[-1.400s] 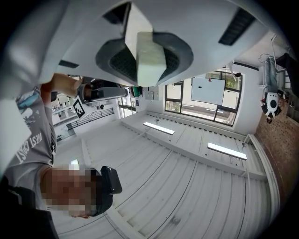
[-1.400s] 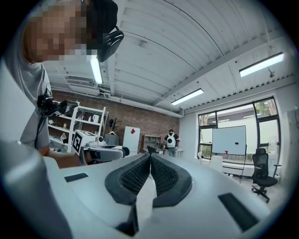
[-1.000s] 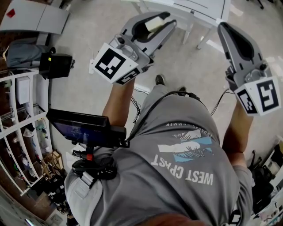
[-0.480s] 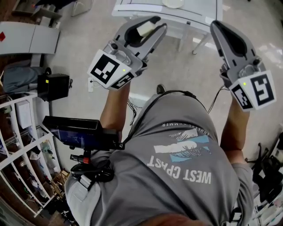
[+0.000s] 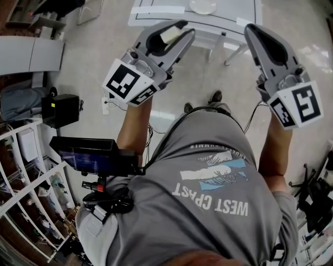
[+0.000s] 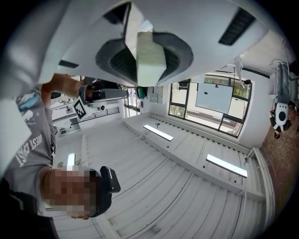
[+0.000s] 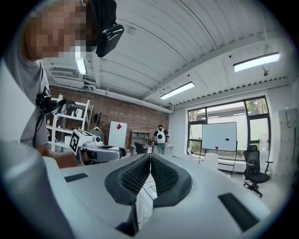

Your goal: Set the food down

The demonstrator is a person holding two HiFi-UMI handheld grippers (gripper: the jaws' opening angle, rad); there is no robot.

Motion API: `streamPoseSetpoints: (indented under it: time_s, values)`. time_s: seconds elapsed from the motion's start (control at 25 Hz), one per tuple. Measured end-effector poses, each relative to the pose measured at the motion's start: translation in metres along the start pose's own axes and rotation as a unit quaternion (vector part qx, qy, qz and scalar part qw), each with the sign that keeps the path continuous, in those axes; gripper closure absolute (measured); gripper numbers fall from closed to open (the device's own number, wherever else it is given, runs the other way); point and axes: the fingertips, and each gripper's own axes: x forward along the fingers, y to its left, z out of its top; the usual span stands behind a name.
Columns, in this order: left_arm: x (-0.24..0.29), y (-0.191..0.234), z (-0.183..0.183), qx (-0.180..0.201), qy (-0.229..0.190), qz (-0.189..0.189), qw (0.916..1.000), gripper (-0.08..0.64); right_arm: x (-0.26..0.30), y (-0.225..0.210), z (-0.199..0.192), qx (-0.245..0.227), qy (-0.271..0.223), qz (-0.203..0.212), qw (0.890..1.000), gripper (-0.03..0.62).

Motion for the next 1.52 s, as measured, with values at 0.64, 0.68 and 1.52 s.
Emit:
streamPoseSetpoints:
  time_s: [0.64,0.68,1.52]
  values:
    - [0.113,0.057,-0.051,-0.001,0.033,0.062,0.9975,0.468,0.050,-0.123,-0.047,0.016,0.004,0.074,0.997,0.584]
    - [0.116,0.062,-0.051,0.001,0.033,0.066,0.9973,0.468,0.054,-0.127,-0.048,0.016,0.004,0.077,0.997,0.584]
    - [0.137,0.183,-0.068,-0.008,0.050,-0.008,0.9987,0.468,0.163,-0.168,-0.056,0.030,0.028,0.000,0.999,0.584]
